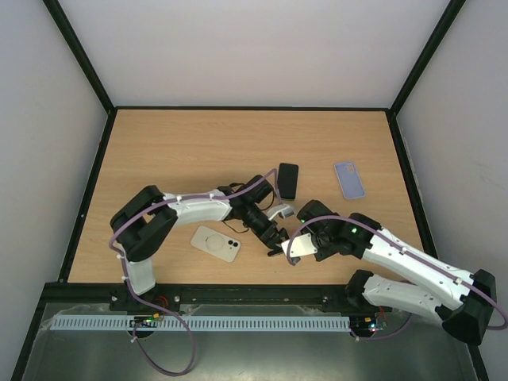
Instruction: Take the phone out of the phone case
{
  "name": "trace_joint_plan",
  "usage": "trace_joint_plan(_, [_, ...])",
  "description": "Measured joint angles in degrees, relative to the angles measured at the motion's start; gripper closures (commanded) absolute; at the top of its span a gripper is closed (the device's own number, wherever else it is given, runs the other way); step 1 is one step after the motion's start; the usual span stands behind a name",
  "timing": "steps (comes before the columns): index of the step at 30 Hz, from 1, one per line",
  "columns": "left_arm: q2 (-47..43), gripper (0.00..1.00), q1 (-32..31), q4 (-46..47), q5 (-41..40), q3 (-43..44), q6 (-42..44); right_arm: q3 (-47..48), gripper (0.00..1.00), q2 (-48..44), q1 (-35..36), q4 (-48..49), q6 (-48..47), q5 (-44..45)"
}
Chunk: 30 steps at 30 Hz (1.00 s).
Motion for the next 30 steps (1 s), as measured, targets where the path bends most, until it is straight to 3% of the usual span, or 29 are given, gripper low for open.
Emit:
trace_joint_plan(7, [-7.61, 0.01, 4.83, 4.02, -5.88, -4.85, -3.69, 0.0, 0.98, -2.34, -0.13, -0.2, 3.89, 0.46])
trace_joint_plan(11, [-17.53, 0.01, 8.63, 5.92, -15.04, -9.09, -6.34, 0.0, 0.98, -3.32, -1.75, -0.31, 7.3, -0.63])
trace_joint_plan(15, [-29.14, 0.01, 8.68, 8.0, -26.34, -11.45, -7.48, 0.22, 0.98, -2.75, -8.22, 0.0, 11.56, -4.59])
trace_joint_plan(21, [-46.6, 0.01, 8.55, 19.04, -41.29, -24.06, -12.57, 4.02, 0.98, 3.15, -23.08, 1.66, 19.78, -18.05])
trace_joint_plan(24, [-53.33, 0.13, 8.61, 25.79, -45.68, -31.69, -14.75, 5.97, 0.98, 5.84, -30.14, 3.56, 24.61, -25.83])
trace_joint_plan(26, [-54.47, 0.23, 8.63, 28.81, -46.71, -33.59, -16.22, 7.37, 0.98, 7.06, -34.47, 4.39, 27.85, -31.78])
trace_joint_plan(30, [-53.02, 0.27, 8.63, 36.98, -46.62, -35.52, -18.84, 9.35, 0.98, 7.67, -40.26, 6.56, 34.6, -42.29])
